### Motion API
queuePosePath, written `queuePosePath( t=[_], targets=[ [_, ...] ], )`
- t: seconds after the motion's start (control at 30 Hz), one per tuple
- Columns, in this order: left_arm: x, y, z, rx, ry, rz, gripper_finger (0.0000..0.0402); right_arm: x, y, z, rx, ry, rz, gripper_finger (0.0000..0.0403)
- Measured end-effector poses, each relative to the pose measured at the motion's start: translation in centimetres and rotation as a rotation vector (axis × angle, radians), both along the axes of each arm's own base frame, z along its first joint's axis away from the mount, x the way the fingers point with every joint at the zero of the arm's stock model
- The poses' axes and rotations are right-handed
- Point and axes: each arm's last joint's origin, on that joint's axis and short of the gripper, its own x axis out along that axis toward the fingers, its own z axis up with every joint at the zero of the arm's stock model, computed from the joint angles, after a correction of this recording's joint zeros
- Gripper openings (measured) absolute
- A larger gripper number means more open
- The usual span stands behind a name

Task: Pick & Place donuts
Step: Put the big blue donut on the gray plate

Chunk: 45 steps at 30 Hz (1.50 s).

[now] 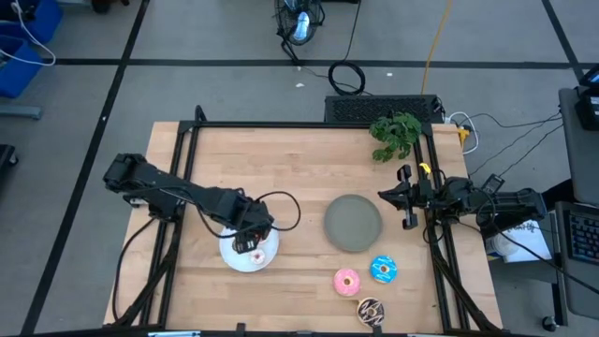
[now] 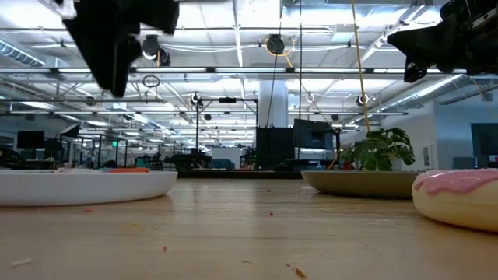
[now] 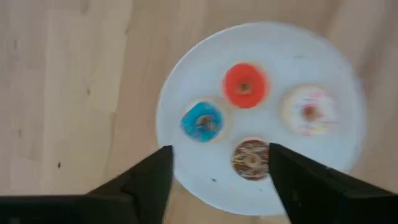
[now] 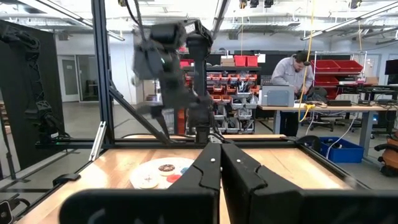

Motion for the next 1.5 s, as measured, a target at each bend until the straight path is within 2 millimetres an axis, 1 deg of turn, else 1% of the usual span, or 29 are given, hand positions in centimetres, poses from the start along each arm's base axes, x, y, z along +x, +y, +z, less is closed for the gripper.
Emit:
queuePosePath(
  t=[0.07, 0.13, 0.23, 0.27, 0.3, 0.33, 0.43, 0.57, 0.63, 0.73, 0.8, 0.9, 1.0, 1.07, 1.13, 1.17, 1.23, 1.3, 1.37, 1.43, 1.5],
  targets=[
    [0.2, -0.8, 1.4, -0.004, -0.032, -0.055, 0.0217, 0.0, 0.0, 0.0, 0.0, 0.0, 0.0, 0.0],
    [0.3, -1.6, 2.7, -0.006, -0.071, -0.108, 0.0167, 0.0, 0.0, 0.0, 0.0, 0.0, 0.0, 0.0],
    [-0.3, -2.6, 5.2, -0.017, -0.146, -0.179, 0.0076, 0.0, 0.0, 0.0, 0.0, 0.002, 0.0, 0.0],
    [-0.7, -2.8, 6.0, -0.012, -0.166, -0.191, 0.0046, 0.0, 0.0, 0.0, 0.0, 0.003, 0.0, 0.0],
    [-1.3, -2.9, 6.9, 0.002, -0.187, -0.196, 0.0024, 0.0, 0.0, 0.0, 0.0, 0.003, 0.0, 0.0],
    [-2.0, -2.9, 7.7, 0.023, -0.215, -0.189, 0.0014, 0.0, 0.0, 0.0, 0.0, 0.003, 0.0, 0.0],
    [-4.4, -2.7, 10.4, 0.11, -0.364, -0.186, 0.0017, 0.0, 0.0, -0.1, 0.0, 0.009, 0.0, 0.0],
    [-7.9, -2.2, 13.3, 0.232, -0.626, -0.191, 0.0006, 0.1, 0.0, -0.1, -0.001, 0.016, 0.0, 0.0],
    [-9.6, -1.4, 14.4, 0.249, -0.755, -0.198, 0.0005, 0.1, 0.0, -0.1, -0.005, 0.016, -0.002, 0.0],
    [-11.3, -0.3, 14.8, 0.278, -0.923, -0.24, 0.0006, 0.1, 0.0, -0.1, -0.012, 0.016, -0.005, 0.0],
    [-12.2, 0.3, 14.5, 0.306, -1.035, -0.301, 0.0004, 0.1, 0.0, -0.1, -0.015, 0.016, -0.006, 0.0],
    [-13.4, 1.4, 13.4, 0.355, -1.227, -0.386, 0.0005, 0.1, 0.0, -0.1, -0.015, 0.016, -0.006, 0.0],
    [-14.4, 2.6, 11.0, 0.372, -1.401, -0.468, 0.0003, 0.1, 0.0, -0.2, -0.015, 0.018, -0.005, 0.0],
    [-14.5, 3.6, 8.9, 0.386, -1.475, -0.449, 0.0004, 0.1, 0.0, -0.1, -0.015, 0.016, -0.005, 0.0],
    [-14.5, 4.6, 6.8, 0.39, -1.493, -0.376, 0.0003, 0.1, 0.0, -0.1, -0.015, 0.011, -0.005, 0.0],
    [-14.6, 5.1, 5.7, 0.375, -1.484, -0.366, 0.0003, 0.1, 0.0, -0.1, -0.015, 0.011, -0.005, 0.0],
    [-14.8, 5.6, 3.9, 0.331, -1.489, -0.405, 0.0003, 0.1, 0.0, -0.1, -0.015, 0.014, -0.005, 0.0],
    [-15.1, 6.0, 2.9, 0.302, -1.545, -0.454, 0.0004, 0.1, 0.0, -0.1, -0.015, 0.016, -0.004, 0.0],
    [-15.3, 6.4, 2.0, 0.305, -1.581, -0.448, 0.0002, 0.1, 0.0, -0.1, -0.015, 0.016, -0.004, 0.0],
    [-15.1, 6.9, 0.8, 0.306, -1.549, -0.399, 0.0003, 0.1, 0.0, -0.1, -0.024, 0.016, -0.005, 0.0],
    [-14.9, 7.2, -1.0, 0.305, -1.477, -0.383, 0.0003, 0.1, 0.0, -0.1, -0.028, 0.016, -0.007, 0.0]
  ],
)
